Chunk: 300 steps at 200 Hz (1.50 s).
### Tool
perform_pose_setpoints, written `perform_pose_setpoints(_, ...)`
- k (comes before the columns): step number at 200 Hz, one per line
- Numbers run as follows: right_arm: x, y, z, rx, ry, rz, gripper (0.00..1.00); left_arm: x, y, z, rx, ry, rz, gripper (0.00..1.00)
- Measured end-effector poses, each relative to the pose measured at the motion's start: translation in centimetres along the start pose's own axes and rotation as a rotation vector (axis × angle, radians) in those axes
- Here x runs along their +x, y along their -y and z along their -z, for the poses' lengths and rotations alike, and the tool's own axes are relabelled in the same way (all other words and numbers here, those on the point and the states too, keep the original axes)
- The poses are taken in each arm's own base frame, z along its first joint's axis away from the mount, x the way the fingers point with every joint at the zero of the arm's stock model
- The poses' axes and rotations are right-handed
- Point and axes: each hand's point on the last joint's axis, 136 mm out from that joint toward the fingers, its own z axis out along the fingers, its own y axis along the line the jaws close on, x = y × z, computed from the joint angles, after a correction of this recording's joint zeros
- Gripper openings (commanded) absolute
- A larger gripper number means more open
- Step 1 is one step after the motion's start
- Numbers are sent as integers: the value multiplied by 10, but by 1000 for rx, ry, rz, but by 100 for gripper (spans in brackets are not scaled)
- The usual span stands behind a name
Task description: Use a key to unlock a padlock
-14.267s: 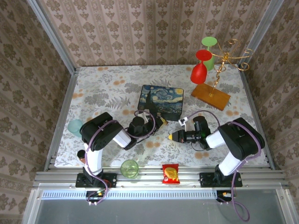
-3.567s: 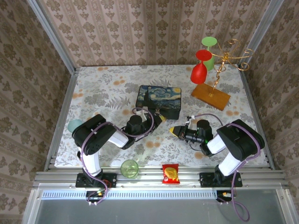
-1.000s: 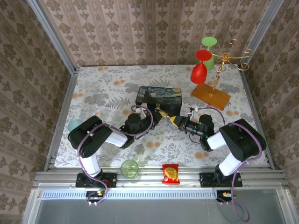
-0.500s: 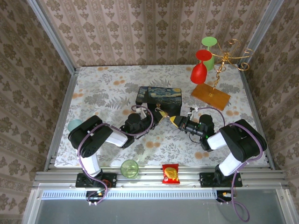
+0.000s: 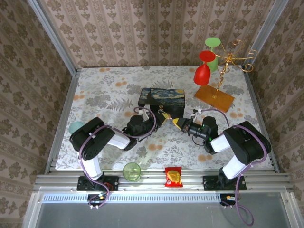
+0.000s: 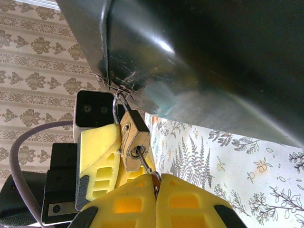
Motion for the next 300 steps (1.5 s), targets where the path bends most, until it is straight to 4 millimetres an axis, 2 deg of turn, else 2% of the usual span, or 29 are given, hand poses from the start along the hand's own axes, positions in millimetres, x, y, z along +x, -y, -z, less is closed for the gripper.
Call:
perform_pose_setpoints(149,9,5,-4,16,-21,23,0,-1,-9,-3,-16,7,7,0)
perform_pose_setpoints(222,6,7,-3,21,-15,62,0,0,-8,-4,-14,6,10,0)
perform_pose_setpoints(300,8,12,1,108,-54,122,0,5,-16,-5,-34,-10,14,0)
